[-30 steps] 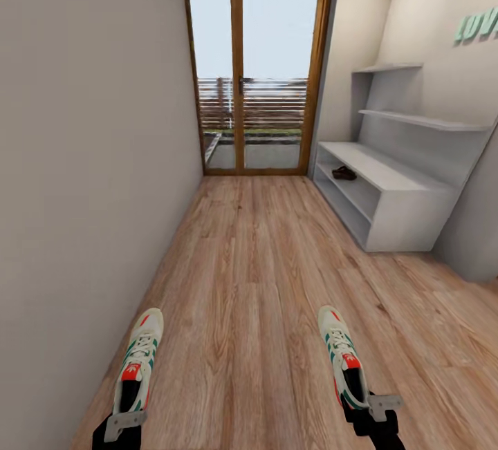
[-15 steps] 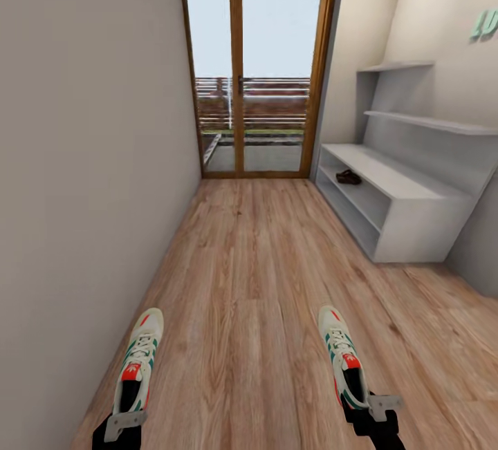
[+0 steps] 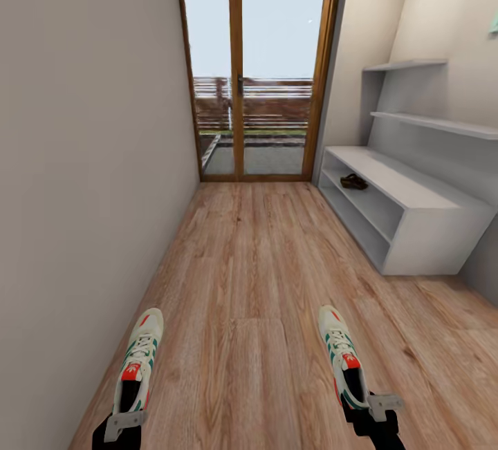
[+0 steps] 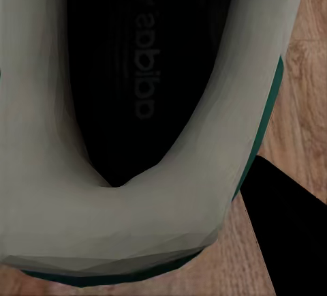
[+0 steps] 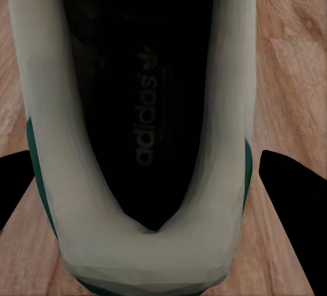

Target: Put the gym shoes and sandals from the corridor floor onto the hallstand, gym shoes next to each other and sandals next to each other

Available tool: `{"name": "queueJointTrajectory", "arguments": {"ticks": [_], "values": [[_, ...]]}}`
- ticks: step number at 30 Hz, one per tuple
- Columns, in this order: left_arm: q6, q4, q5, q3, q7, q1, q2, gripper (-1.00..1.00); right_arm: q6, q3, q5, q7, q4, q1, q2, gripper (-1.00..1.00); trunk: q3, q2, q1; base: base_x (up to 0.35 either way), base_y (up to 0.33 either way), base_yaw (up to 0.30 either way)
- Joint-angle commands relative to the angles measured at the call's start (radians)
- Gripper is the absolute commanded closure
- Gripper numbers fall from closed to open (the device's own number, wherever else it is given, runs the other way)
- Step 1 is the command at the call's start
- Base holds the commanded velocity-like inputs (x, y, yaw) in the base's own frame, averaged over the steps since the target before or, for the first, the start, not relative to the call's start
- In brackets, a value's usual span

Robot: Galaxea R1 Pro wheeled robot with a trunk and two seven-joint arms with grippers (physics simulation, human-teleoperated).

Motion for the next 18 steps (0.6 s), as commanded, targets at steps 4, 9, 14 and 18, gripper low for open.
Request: {"name": "queueJointTrajectory", "arguments": {"ticks": [4, 9, 14, 18], "values": [[-0.003, 0.001, 0.004, 0.003, -0.005, -0.001, 0.0, 1.0, -0.003, -0.009, 0.002, 0.007, 0.0, -0.001, 0.0, 1.0, -0.001, 0.0, 0.0, 0.34, 0.0, 0.0], [-0.003, 0.001, 0.004, 0.003, -0.005, -0.001, 0.0, 1.0, -0.003, -0.009, 0.002, 0.007, 0.0, -0.001, 0.0, 1.0, -0.001, 0.0, 0.0, 0.34, 0.0, 0.0], [-0.003, 0.001, 0.004, 0.003, -0.005, -0.001, 0.0, 1.0, -0.003, -0.009, 0.002, 0.007, 0.0, -0.001, 0.0, 1.0, -0.001, 0.0, 0.0, 0.34, 0.0, 0.0], [-0.003, 0.001, 0.004, 0.003, -0.006, -0.001, 0.0, 1.0, -0.003, -0.009, 0.002, 0.007, 0.0, -0.001, 0.0, 1.0, -0.001, 0.0, 0.0, 0.34, 0.0, 0.0]]}}
